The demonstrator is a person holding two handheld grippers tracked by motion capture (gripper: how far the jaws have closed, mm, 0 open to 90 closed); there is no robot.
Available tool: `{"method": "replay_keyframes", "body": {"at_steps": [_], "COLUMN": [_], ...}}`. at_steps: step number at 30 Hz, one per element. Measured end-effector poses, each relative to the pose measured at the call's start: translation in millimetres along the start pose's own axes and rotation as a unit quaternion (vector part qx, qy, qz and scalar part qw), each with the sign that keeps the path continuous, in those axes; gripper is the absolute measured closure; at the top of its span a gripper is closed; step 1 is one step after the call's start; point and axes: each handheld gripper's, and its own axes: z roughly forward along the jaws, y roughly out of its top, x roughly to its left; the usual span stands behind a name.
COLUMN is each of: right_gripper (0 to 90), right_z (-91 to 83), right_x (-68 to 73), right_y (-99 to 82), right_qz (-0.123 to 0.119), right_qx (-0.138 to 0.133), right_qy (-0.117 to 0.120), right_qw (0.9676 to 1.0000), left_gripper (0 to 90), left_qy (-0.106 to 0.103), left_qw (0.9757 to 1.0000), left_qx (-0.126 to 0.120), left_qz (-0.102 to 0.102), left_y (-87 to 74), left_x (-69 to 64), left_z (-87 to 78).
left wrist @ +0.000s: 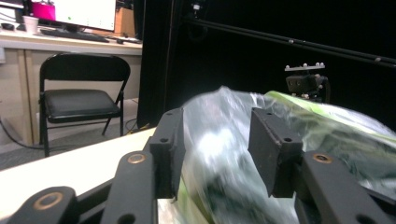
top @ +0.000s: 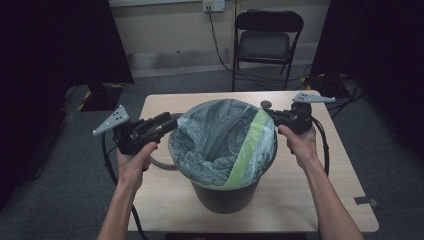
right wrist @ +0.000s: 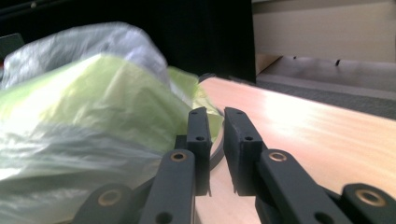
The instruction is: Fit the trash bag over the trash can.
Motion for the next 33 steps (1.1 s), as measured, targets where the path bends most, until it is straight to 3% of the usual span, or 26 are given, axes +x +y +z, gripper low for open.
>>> {"method": "replay_keyframes", "body": {"at_steps": [4,7,11,13,17,18,25,29,33], "right_gripper": [75.1,69.9,64.1,61.9,57.7,55.9,51.7,50.2,48.7], "right_z": [-6.3,-11.0,-19.0,-23.0,-25.1,-24.1,-18.5,-14.6,-9.1], "right_x": [-1.5,2.2,11.5,15.7,21.9,23.6,32.2,39.1,47.3], "right_y": [13.2,23.0,29.9,31.5,34.0,35.4,44.5,52.1,57.4], "right_qz": [-0.006,-0.011,-0.022,-0.025,-0.030,-0.031,-0.036,-0.045,-0.054], "right_qx": [-0.014,-0.025,-0.036,-0.042,-0.042,-0.041,-0.038,-0.034,-0.029], "right_qy": [-0.012,-0.021,-0.026,-0.023,-0.014,-0.009,0.003,0.016,0.031], "right_qw": [0.9998,0.9994,0.9988,0.9986,0.9985,0.9987,0.9986,0.9983,0.9976], "left_gripper": [51.6,50.8,56.5,67.8,81.8,89.5,90.0,90.0,88.0], "left_qy": [-0.016,-0.038,-0.023,-0.010,-0.019,-0.020,0.000,0.001,-0.011], "left_qw": [0.9997,0.9977,0.9976,0.9975,0.9983,0.9982,0.9988,0.9989,0.9995], "left_qx": [0.019,0.055,0.065,0.069,0.054,0.055,0.047,0.044,0.031], "left_qz": [0.003,0.011,0.008,0.010,0.007,0.009,0.017,0.015,0.006], "left_y": [13.2,14.8,9.6,6.6,4.4,4.5,-4.2,-12.5,-14.1], "left_x": [9.2,12.2,15.5,18.2,19.7,19.9,6.9,-3.5,-9.1], "left_z": [20.1,38.6,44.8,42.9,31.8,30.0,1.8,-12.1,-21.5]}}
